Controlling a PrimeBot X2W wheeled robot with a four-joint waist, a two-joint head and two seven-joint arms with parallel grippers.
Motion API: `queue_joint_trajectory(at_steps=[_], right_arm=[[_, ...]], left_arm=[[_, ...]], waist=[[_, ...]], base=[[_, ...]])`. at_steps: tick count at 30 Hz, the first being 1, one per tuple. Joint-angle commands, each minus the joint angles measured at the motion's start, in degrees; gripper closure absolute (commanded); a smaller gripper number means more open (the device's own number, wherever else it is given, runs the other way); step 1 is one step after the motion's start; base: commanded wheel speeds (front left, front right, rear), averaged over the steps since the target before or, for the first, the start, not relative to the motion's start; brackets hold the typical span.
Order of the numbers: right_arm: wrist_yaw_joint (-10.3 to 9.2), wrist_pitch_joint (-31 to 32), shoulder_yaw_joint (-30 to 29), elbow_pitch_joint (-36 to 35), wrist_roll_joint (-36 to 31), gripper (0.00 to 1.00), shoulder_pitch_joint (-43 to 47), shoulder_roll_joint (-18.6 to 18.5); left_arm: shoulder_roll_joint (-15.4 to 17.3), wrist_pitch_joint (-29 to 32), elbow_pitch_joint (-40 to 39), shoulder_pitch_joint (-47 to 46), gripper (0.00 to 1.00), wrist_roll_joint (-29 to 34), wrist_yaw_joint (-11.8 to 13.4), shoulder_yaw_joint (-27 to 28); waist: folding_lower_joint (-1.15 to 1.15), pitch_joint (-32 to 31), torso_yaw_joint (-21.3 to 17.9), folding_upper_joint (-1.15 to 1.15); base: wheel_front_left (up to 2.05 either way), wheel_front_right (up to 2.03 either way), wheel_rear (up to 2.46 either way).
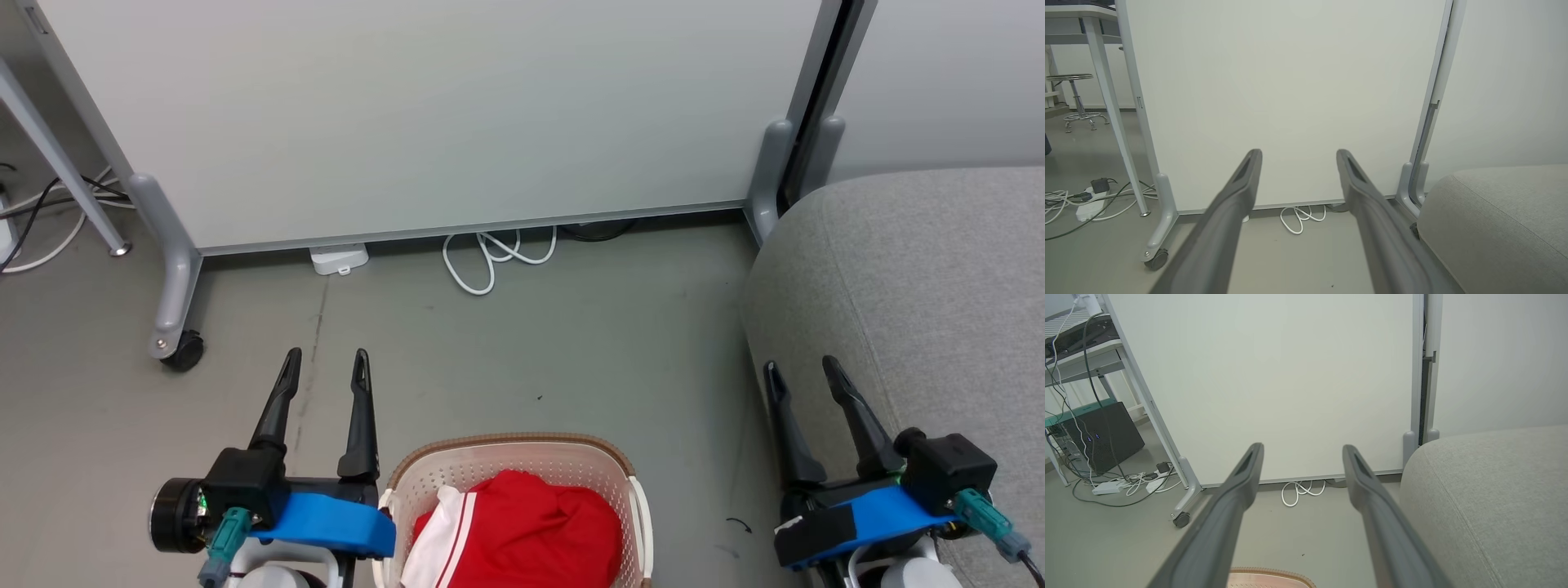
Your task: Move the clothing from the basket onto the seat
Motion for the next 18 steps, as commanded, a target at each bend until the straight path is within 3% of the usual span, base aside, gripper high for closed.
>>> queue_joint_trajectory(at_steps=[1,18], right_arm=[[0.13,-0.53,0.21,-0.08,-1.36,0.00,-0.76,-0.42],[0.15,-2.32,0.99,0.73,-8.14,0.00,-0.94,-0.45]], left_arm=[[0.29,-0.51,-0.43,-0.99,0.00,1.52,0.38,-0.33],[-0.07,-2.28,0.18,-0.79,0.00,8.36,0.22,-1.17]], waist=[[0.00,0.01,0.05,0.00],[0.00,0.11,0.28,0.00]], base=[[0.00,0.00,0.00],[0.00,0.00,0.00]])
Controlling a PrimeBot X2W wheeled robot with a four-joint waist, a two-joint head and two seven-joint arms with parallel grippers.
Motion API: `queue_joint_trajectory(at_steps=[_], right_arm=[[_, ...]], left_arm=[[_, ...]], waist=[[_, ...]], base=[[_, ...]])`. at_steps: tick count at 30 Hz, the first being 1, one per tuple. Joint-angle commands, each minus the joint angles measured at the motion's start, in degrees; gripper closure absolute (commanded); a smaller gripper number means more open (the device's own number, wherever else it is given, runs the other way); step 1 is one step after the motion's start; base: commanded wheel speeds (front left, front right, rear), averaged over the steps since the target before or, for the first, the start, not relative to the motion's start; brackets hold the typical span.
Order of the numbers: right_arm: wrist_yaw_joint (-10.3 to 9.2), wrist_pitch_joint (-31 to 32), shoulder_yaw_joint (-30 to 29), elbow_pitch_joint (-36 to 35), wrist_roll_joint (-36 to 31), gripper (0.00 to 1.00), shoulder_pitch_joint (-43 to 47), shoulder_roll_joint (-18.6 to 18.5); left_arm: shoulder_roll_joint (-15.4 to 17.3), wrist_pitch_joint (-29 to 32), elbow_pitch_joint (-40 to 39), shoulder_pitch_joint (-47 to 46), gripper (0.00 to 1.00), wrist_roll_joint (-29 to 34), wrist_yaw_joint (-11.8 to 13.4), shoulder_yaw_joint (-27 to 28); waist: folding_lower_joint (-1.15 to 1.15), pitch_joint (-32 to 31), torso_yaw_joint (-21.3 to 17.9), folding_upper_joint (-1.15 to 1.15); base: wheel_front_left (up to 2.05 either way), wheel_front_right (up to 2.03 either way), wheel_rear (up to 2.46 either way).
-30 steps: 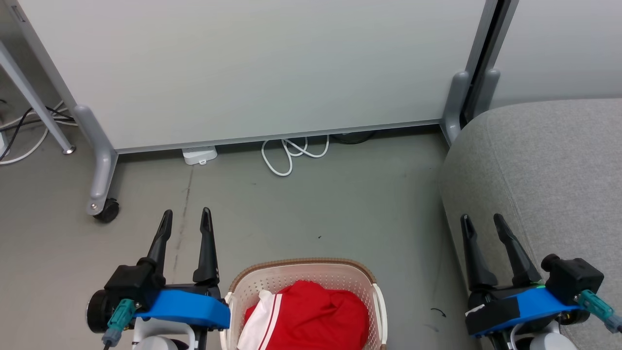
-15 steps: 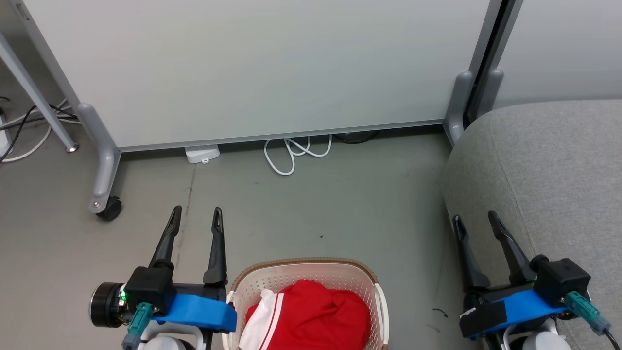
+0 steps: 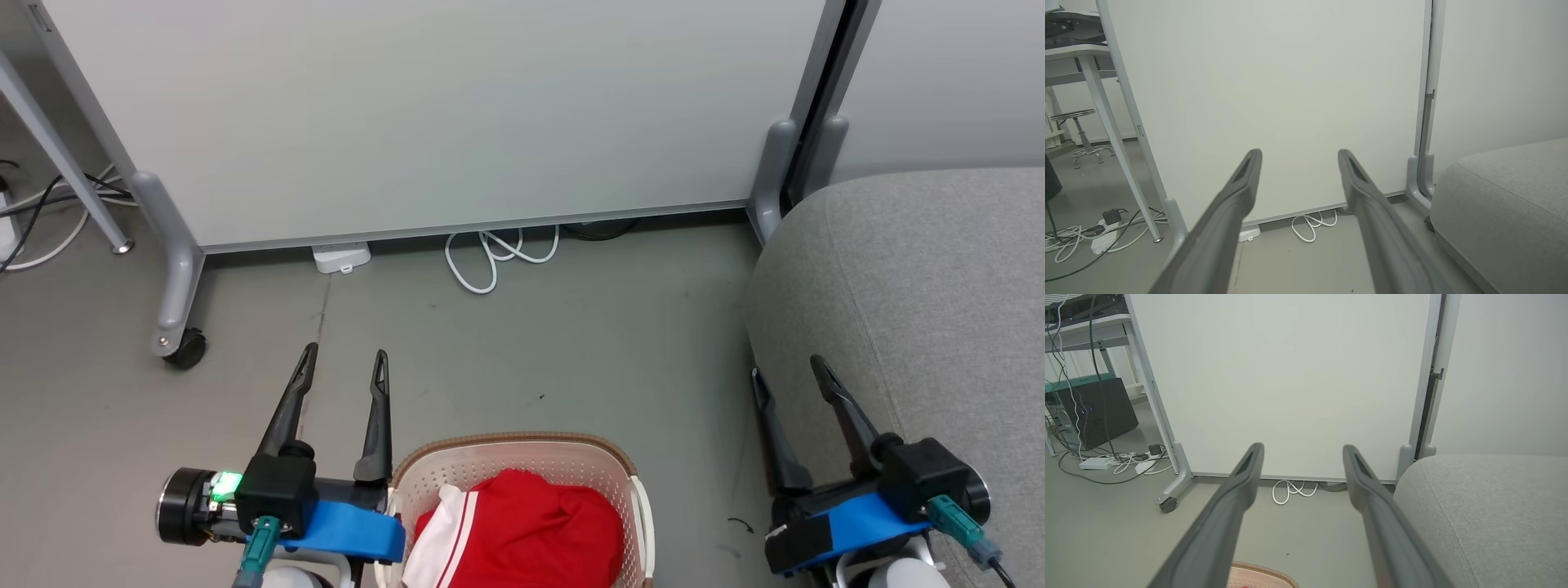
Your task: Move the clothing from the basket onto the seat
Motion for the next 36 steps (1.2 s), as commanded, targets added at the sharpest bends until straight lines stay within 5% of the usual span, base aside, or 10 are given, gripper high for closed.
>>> queue_joint_trajectory(at_steps=[1,36], right_arm=[[0.14,-0.54,0.13,0.11,-1.38,0.00,-0.72,-0.36],[0.14,-0.74,0.12,1.70,1.08,0.00,-1.23,-0.35]], left_arm=[[-0.06,-0.47,0.20,-0.64,0.00,1.34,-0.18,-0.14],[-1.45,-0.71,3.37,-1.97,0.00,1.24,-4.42,1.63]], waist=[[0.00,0.00,0.06,0.00],[0.00,0.36,-0.11,0.00]], base=[[0.00,0.00,0.00],[0.00,0.00,0.00]])
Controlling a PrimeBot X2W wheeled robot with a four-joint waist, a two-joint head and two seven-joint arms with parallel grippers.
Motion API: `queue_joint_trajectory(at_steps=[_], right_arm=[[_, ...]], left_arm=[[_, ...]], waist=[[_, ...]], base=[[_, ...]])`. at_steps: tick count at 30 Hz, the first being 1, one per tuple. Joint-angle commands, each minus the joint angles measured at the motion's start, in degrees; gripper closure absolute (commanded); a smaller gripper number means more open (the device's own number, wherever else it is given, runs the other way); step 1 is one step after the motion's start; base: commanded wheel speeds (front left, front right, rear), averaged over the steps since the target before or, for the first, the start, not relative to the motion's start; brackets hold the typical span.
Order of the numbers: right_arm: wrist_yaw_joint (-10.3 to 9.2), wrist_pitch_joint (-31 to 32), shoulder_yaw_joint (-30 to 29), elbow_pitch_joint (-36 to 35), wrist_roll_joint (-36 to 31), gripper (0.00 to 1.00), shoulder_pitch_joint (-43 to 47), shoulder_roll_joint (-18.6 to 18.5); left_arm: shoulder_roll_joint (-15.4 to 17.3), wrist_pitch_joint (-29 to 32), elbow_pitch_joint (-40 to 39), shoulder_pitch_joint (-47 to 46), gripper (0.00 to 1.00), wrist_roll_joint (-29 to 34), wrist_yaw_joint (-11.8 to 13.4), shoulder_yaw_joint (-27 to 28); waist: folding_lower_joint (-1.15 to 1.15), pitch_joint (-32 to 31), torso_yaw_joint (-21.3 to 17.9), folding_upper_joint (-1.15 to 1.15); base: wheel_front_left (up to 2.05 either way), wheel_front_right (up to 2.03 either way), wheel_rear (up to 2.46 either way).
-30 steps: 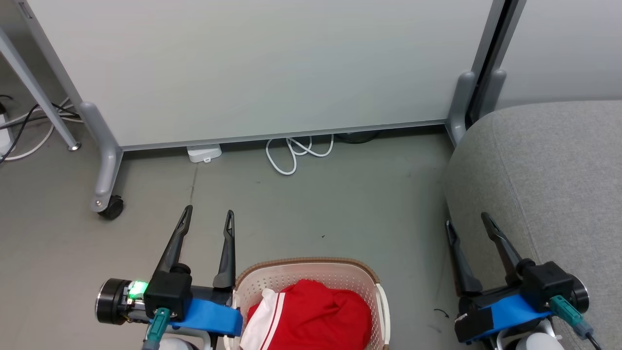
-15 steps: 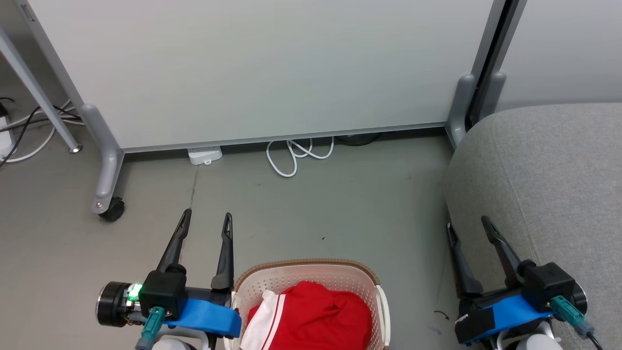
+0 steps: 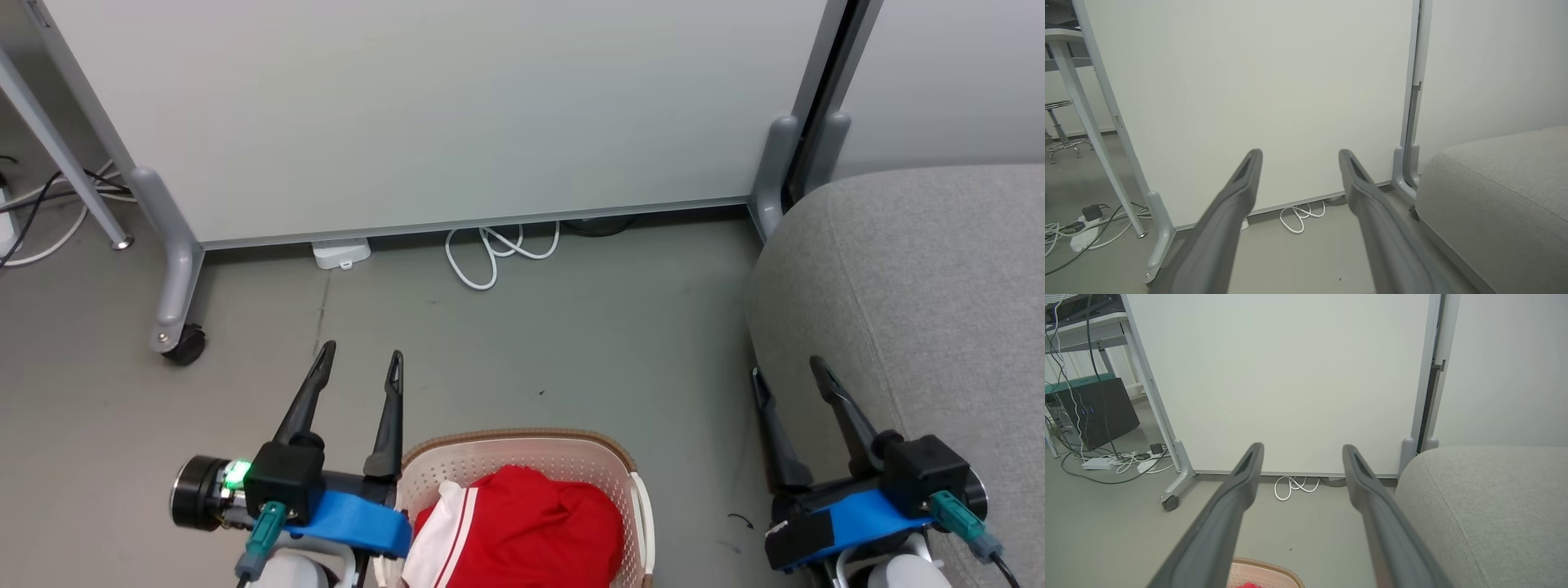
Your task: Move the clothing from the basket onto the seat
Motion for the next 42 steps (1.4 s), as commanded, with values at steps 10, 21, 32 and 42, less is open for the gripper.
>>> queue_joint_trajectory(at_steps=[10,21,32,42], right_arm=[[0.12,-0.21,-1.08,-2.11,-0.92,0.00,-3.75,-0.29],[0.08,-0.21,-1.03,-5.21,-2.76,0.00,-11.10,-0.27],[0.08,-0.21,0.38,-8.18,-2.38,0.00,-17.05,-0.25],[0.08,-0.21,1.19,-10.77,-2.02,0.00,-20.88,-0.26]], left_arm=[[2.17,-0.23,4.76,-8.70,0.00,1.83,-2.95,-2.98],[5.47,-0.23,16.08,-21.40,0.00,2.10,-4.30,-10.93],[9.47,-0.23,30.97,-33.45,0.00,-1.36,-4.24,-27.83],[10.23,-0.23,47.30,-43.39,0.00,-3.62,-4.23,-42.05]], waist=[[0.00,5.85,-2.91,0.00],[0.00,18.62,-7.64,0.00],[0.00,29.52,-11.32,0.00],[0.00,38.26,-13.08,0.00]], base=[[0.00,0.00,0.00],[0.00,0.00,0.00],[0.00,0.00,0.00],[0.00,0.00,0.00]])
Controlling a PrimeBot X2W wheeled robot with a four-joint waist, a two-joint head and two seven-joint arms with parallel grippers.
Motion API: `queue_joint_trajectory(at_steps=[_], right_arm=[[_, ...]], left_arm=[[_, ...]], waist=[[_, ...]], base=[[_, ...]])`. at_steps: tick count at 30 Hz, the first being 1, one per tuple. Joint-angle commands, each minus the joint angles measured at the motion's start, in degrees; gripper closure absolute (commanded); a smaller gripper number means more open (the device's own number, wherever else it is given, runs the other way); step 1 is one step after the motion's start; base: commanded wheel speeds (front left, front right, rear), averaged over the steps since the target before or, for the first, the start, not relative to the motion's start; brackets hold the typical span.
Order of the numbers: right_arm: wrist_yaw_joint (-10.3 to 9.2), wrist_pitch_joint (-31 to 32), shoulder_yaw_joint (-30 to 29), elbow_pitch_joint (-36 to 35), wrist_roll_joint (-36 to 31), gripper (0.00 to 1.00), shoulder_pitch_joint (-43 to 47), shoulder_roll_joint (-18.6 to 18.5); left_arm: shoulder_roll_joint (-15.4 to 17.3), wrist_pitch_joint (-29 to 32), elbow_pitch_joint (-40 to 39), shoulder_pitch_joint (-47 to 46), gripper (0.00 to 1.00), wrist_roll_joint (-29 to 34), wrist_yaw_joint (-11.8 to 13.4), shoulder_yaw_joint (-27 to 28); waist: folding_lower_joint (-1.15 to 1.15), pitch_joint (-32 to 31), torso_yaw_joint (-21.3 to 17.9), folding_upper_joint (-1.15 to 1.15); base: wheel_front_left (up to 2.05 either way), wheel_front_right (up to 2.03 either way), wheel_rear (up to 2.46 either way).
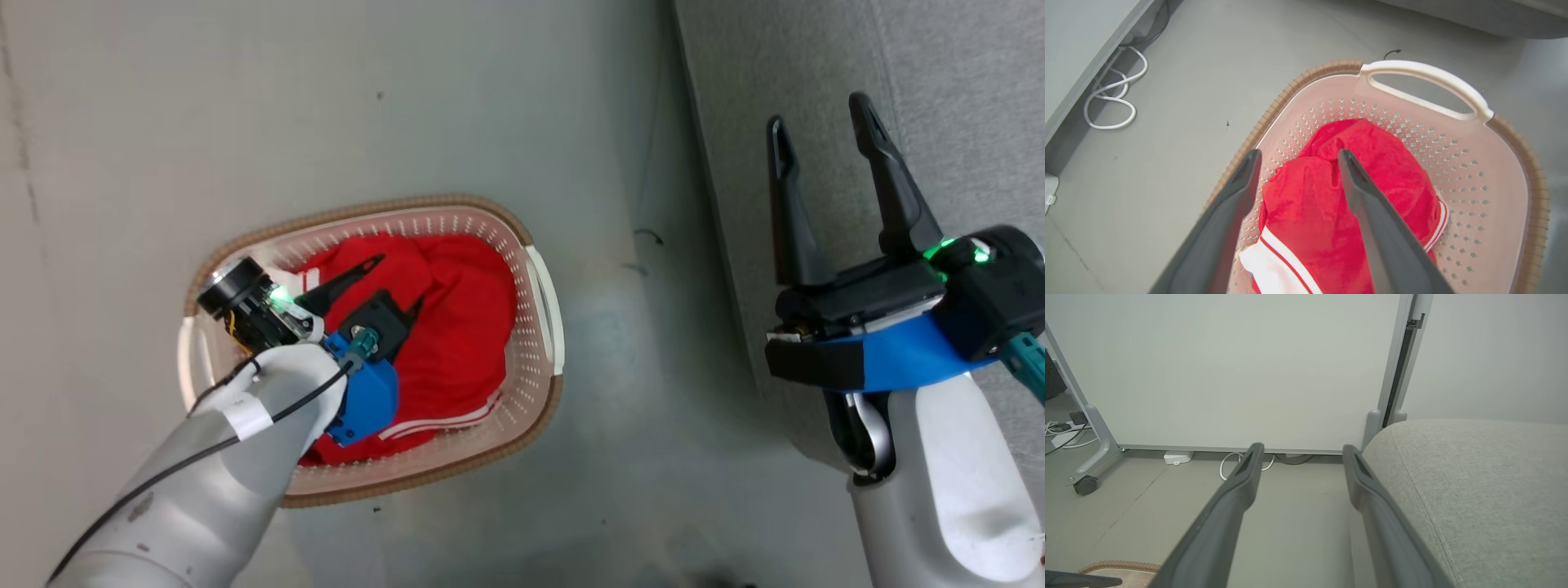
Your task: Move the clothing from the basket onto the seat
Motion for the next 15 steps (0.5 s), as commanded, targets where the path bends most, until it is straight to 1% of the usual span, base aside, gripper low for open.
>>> queue_joint_trajectory(at_steps=[1,7,10,15], right_arm=[[0.03,-0.21,0.40,-1.13,0.26,0.00,-2.03,-0.17],[0.03,-0.21,1.01,-3.63,0.80,0.00,-4.03,-0.18],[0.03,-0.21,0.98,-5.49,0.49,0.00,-5.05,-0.18],[0.03,-0.21,0.62,-7.78,0.13,0.00,-5.62,-0.18]], left_arm=[[0.30,0.11,3.38,-3.26,0.00,-0.82,-0.02,-3.43],[-0.06,3.00,9.65,-7.18,0.00,-2.94,-0.01,-9.87],[0.29,4.34,11.41,-9.40,0.00,-4.37,-0.02,-13.12],[0.69,5.31,12.48,-12.36,0.00,-5.37,-0.02,-16.62]], waist=[[-0.02,4.74,-1.21,0.00],[-0.02,9.91,-2.06,0.00],[-0.02,13.16,-2.46,0.00],[-0.02,16.45,-3.00,0.00]], base=[[0.00,0.00,0.00],[0.00,0.00,0.00],[0.00,0.00,0.00],[0.00,0.00,0.00]])
